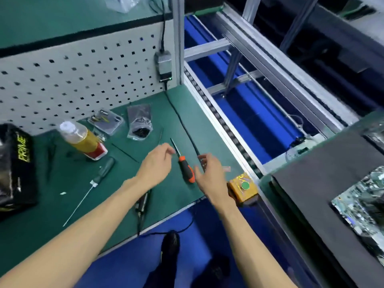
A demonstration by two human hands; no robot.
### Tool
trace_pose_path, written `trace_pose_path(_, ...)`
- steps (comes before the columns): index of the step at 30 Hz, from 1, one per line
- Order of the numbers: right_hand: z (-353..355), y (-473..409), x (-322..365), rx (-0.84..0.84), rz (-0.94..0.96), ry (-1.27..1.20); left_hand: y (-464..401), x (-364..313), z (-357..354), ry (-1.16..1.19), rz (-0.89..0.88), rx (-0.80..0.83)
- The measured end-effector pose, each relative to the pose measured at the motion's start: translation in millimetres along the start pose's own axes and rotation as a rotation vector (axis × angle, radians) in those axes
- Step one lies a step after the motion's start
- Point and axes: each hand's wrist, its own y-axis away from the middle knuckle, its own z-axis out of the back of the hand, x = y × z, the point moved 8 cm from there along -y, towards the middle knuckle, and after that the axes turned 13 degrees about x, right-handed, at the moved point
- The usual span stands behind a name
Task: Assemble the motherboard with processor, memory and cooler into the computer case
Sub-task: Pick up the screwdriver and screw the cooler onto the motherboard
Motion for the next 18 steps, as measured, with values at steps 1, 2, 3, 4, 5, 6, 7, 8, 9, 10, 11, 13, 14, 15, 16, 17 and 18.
trace_pose_path(1, -18, -5, -2, 0.049, -0.035, 0.023, -1, 10, 4, 0.005, -0.001, 0.011)
trace_pose_path(2, -33, -9, -5, 0.092, -0.073, 0.051, -2, 19, 7, 0.011, 0.001, 0.024)
trace_pose_path(3, -46, -12, -8, 0.124, -0.111, 0.081, -4, 27, 10, 0.017, 0.005, 0.038)
trace_pose_path(4, -56, -14, -12, 0.142, -0.147, 0.117, -6, 34, 12, 0.020, 0.010, 0.051)
trace_pose_path(5, -63, -17, -15, 0.146, -0.180, 0.160, -8, 39, 14, 0.020, 0.012, 0.061)
trace_pose_path(6, -67, -19, -19, 0.140, -0.208, 0.195, -10, 43, 15, 0.020, 0.011, 0.070)
trace_pose_path(7, -69, -20, -22, 0.128, -0.232, 0.209, -12, 46, 16, 0.018, 0.007, 0.081)
trace_pose_path(8, -70, -22, -25, 0.117, -0.250, 0.206, -14, 47, 16, 0.017, 0.003, 0.092)
trace_pose_path(9, -69, -23, -27, 0.107, -0.263, 0.199, -15, 48, 16, 0.015, -0.002, 0.102)
trace_pose_path(10, -67, -24, -29, 0.097, -0.270, 0.192, -18, 47, 15, 0.016, -0.009, 0.109)
trace_pose_path(11, -64, -24, -30, 0.084, -0.270, 0.183, -20, 44, 13, 0.019, -0.020, 0.115)
trace_pose_path(13, -51, -22, -32, 0.025, -0.258, 0.104, -25, 33, 9, 0.034, -0.054, 0.127)
trace_pose_path(14, -41, -19, -32, -0.023, -0.251, 0.032, -27, 23, 5, 0.038, -0.075, 0.134)
trace_pose_path(15, -28, -15, -32, -0.075, -0.243, -0.041, -30, 12, 2, 0.040, -0.101, 0.138)
trace_pose_path(16, -14, -9, -33, -0.122, -0.230, -0.106, -32, -2, -2, 0.044, -0.131, 0.140)
trace_pose_path(17, 2, -2, -32, -0.165, -0.209, -0.167, -34, -17, -7, 0.051, -0.162, 0.143)
trace_pose_path(18, 20, 6, -31, -0.211, -0.177, -0.224, -36, -34, -14, 0.059, -0.196, 0.151)
